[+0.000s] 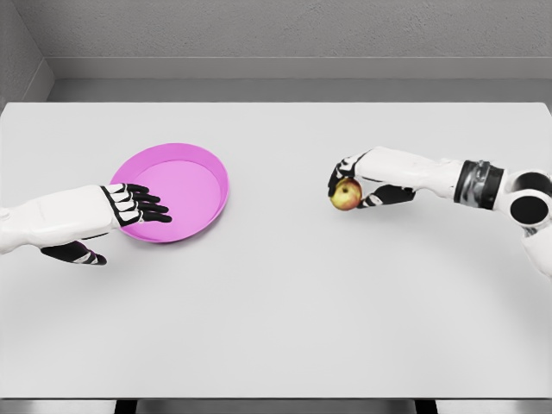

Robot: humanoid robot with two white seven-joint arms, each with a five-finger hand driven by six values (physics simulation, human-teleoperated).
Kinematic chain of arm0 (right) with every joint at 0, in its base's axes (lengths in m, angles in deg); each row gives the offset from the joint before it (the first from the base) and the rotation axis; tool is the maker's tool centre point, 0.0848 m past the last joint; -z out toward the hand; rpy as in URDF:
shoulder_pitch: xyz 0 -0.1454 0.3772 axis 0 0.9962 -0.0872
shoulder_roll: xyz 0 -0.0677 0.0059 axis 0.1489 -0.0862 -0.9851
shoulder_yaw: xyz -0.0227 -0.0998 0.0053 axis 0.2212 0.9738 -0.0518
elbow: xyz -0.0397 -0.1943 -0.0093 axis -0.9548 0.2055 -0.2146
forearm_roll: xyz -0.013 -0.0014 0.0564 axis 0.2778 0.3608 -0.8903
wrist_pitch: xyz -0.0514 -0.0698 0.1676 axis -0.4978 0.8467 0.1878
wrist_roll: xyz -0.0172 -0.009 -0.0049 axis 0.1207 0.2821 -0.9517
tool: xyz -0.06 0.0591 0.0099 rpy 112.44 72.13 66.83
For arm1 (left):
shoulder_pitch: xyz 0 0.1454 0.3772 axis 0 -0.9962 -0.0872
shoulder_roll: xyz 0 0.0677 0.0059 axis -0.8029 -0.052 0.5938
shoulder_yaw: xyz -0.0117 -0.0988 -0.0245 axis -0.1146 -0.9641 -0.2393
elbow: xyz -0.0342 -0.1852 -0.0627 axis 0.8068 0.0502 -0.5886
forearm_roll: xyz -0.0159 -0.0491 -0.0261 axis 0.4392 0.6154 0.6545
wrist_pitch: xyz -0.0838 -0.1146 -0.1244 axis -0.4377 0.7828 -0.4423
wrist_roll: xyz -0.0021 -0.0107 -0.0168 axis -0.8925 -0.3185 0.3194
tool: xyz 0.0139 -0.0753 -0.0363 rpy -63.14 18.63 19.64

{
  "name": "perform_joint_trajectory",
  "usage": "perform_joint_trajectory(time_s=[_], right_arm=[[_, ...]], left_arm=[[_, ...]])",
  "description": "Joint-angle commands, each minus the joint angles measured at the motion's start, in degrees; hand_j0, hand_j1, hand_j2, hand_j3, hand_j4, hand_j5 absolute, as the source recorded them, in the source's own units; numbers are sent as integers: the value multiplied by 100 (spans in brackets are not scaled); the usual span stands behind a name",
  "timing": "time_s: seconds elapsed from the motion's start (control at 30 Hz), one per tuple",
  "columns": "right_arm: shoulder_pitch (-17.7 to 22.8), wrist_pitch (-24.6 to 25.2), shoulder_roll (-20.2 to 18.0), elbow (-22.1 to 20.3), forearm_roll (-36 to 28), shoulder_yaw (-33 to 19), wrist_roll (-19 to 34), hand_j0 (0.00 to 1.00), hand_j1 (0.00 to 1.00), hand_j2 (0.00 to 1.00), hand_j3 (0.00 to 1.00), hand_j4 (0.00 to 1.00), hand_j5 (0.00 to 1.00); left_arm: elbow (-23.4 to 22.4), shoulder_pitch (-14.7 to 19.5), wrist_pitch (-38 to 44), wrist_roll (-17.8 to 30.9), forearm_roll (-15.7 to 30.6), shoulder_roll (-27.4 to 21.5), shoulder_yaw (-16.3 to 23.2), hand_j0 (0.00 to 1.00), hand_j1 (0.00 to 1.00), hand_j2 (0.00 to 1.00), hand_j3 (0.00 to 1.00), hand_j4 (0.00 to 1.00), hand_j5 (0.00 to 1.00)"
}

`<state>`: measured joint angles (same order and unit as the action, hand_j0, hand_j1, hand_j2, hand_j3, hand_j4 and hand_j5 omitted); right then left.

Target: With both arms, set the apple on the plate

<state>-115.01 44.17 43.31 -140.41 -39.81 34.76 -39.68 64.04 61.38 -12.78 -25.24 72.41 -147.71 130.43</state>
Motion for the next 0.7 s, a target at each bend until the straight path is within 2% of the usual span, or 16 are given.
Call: perform_joint_trajectory(time_s=[0.0,0.2,0.43,0.53,0.57,0.6,0.67], right_arm=[[0,15,19,-542,-45,405,-3,48,48,48,48,48,48],[-9,15,212,-964,-10,932,-3,48,48,48,48,48,48],[-264,15,432,-981,-10,1135,-3,49,49,49,49,49,49],[-281,15,405,-920,-19,801,-3,74,74,74,74,74,74],[-281,15,379,-911,-10,704,-3,86,86,86,86,86,86],[-246,15,283,-902,-36,256,-3,100,100,100,100,100,100],[-185,15,-43,-753,-45,-517,-3,100,100,100,100,100,100]], left_arm=[[-7,0,5,-6,38,-11,-4,100,100,100,100,100,100],[-7,0,5,3,38,-2,-4,100,100,100,100,100,100],[-7,0,5,-6,38,-11,-4,100,100,100,100,100,100],[2,0,5,-6,38,-2,-4,100,100,100,100,100,100],[-7,0,5,-6,38,-2,-4,100,100,100,100,100,100],[2,0,5,3,38,-11,-4,100,100,100,100,100,100],[2,0,5,3,38,-11,-4,100,100,100,100,100,100]])
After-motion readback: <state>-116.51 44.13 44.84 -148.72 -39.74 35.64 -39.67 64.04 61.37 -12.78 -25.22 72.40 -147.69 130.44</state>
